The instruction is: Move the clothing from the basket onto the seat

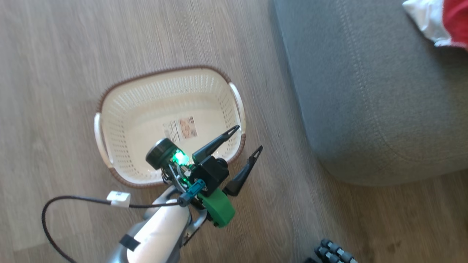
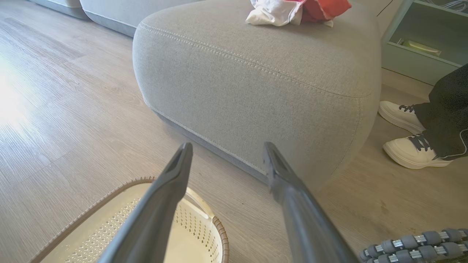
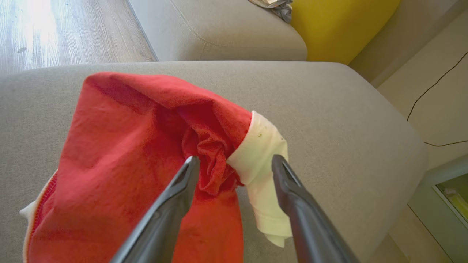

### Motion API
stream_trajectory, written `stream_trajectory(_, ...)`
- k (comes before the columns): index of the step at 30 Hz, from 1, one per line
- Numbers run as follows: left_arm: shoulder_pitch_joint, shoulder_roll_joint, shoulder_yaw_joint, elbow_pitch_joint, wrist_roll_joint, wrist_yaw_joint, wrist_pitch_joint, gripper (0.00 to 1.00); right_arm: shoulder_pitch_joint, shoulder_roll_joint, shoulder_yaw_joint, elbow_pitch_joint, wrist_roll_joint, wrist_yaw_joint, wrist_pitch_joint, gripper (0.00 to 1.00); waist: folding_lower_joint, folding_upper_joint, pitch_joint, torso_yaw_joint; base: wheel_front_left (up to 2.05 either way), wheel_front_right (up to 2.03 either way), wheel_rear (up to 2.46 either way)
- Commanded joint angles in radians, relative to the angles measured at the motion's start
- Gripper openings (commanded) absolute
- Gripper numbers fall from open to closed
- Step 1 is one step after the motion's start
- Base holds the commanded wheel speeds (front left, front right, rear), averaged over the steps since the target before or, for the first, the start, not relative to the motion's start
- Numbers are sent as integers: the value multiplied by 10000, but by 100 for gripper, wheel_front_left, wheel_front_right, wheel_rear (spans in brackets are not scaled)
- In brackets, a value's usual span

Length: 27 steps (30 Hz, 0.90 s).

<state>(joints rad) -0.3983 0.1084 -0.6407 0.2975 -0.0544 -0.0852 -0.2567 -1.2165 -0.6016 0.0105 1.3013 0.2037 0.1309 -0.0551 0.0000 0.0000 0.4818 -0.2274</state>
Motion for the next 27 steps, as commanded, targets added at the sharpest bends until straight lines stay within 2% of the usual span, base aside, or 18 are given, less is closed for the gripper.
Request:
stream_trajectory(1,189,-153,308,-267,-111,20,-51,100,202,-357,318,-338,53,-2,14,100,0,0,-666,127,0,0,0)
stream_trajectory(7,476,-349,562,-291,-286,139,-51,100,361,-392,1059,-903,334,-2,-239,100,0,0,-1503,230,0,0,0)
stream_trajectory(10,729,-429,720,-303,-377,214,-51,100,611,-476,1849,-1606,441,-2,-902,100,0,0,-1992,258,0,0,0)
stream_trajectory(16,1348,-521,884,-157,-434,303,-51,100,1340,-437,3007,-2960,1750,-2,-1652,100,0,0,-2939,316,0,0,0)
stream_trajectory(19,1591,-545,1142,-254,-521,458,-51,100,1863,-647,3592,-3779,2376,-2,-1853,100,0,0,-3313,396,0,0,0)
stream_trajectory(23,1892,-565,1561,-455,-651,653,-51,100,2615,-785,3894,-4897,3260,-2,-2007,100,0,0,-3769,571,0,0,0)
stream_trajectory(27,2211,-575,2043,-591,-764,892,-51,100,3389,-762,3689,-5636,3612,-2,-2055,100,0,0,-4189,782,0,0,0)
